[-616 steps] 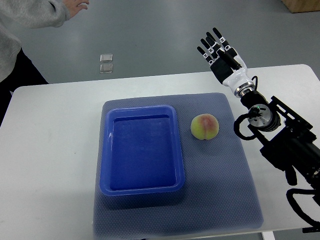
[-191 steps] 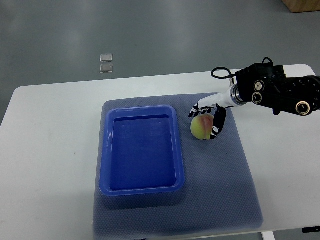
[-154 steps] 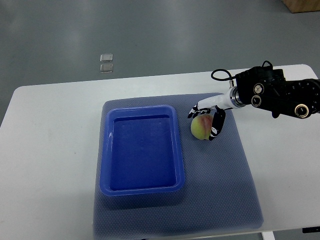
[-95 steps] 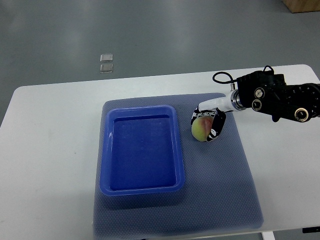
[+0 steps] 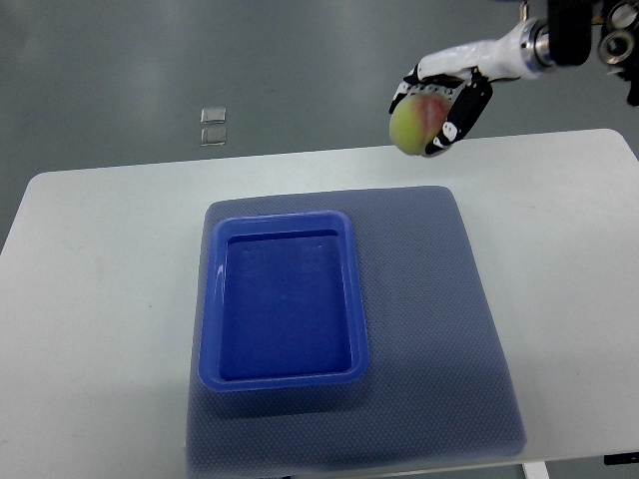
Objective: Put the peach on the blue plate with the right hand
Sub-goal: 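Lift the peach up and away from the mat with the right hand, then carry the peach over the blue tray and lower it inside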
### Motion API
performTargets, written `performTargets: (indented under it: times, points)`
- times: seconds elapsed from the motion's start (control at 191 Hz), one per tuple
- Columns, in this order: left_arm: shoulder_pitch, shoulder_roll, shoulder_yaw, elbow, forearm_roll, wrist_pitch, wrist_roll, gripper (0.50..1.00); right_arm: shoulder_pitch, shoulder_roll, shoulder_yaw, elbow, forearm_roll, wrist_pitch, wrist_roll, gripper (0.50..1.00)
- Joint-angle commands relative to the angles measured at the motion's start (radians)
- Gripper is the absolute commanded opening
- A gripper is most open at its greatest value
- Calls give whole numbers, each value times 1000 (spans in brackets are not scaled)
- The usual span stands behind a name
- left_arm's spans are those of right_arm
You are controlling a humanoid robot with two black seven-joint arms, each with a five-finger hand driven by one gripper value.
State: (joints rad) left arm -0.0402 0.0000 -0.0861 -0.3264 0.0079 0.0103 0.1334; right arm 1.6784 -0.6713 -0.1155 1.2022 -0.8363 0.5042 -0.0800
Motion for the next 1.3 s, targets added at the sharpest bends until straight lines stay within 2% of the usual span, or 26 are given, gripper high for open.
performTargets:
  times: [0.0, 0.162, 0.278, 0.335, 0.341, 0.403, 0.451, 0.456, 0.55, 0.597, 0.603, 0.613, 0.76, 0.901, 1.142, 1.158, 1.242, 1.247, 1.294]
  points:
    - [0, 0, 0, -5, 3, -1, 0, 1000, 104, -53, -7, 39, 29, 27, 0, 517]
    - [0, 0, 0, -6, 3, -1, 0, 1000, 122, -36, -16, 53, 39, 23, 0, 517]
    - [0, 0, 2, -5, 3, -1, 0, 1000, 119, 79, -44, 45, 51, -29, 3, 517]
    - [0, 0, 2, -5, 3, -1, 0, 1000, 119, 79, -44, 45, 51, -29, 3, 517]
    - [0, 0, 2, -5, 3, -1, 0, 1000, 115, 145, -80, 36, 55, -70, 5, 517]
    - [0, 0, 2, -5, 3, -1, 0, 1000, 109, 246, -113, 2, 57, -102, 9, 519]
    - [0, 0, 2, -5, 3, -1, 0, 1000, 109, 246, -113, 2, 57, -102, 9, 519]
    - [0, 0, 2, -3, 3, -1, 0, 1000, 93, 325, -118, -39, 57, -110, 12, 519]
    - [0, 0, 0, 0, 1, -1, 0, 1000, 34, 447, -113, -124, 72, -115, 14, 521]
    - [0, 0, 0, 0, 1, -1, 0, 1000, 33, 447, -113, -124, 72, -115, 14, 521]
    - [0, 0, 0, 1, 1, -1, 0, 1000, 0, 516, -112, -171, 91, -116, 14, 521]
    - [0, 0, -1, 1, 1, -1, 0, 1000, -8, 532, -111, -181, 94, -118, 14, 521]
    - [0, 0, 0, 4, 1, -1, 0, 1000, -118, 670, -111, -256, 83, -138, 14, 531]
    - [0, 0, 0, 4, 1, -1, 0, 1000, -207, 671, -113, -280, 65, -139, 12, 541]
    - [0, 0, 2, 4, 1, -1, 0, 1000, -247, 671, -119, -288, 23, -138, 12, 554]
    - [0, 0, 2, 4, 1, -1, 0, 1000, -261, 671, -119, -288, 23, -139, 12, 570]
    - [0, 0, 2, 4, 1, -1, 0, 1000, -270, 671, -118, -288, 23, -139, 12, 574]
    - [0, 0, 0, 4, 1, -1, 0, 1000, -284, 671, -119, -288, 22, -139, 12, 594]
    - [0, 0, 0, 4, 1, -1, 0, 1000, -298, 671, -119, -288, 22, -139, 12, 609]
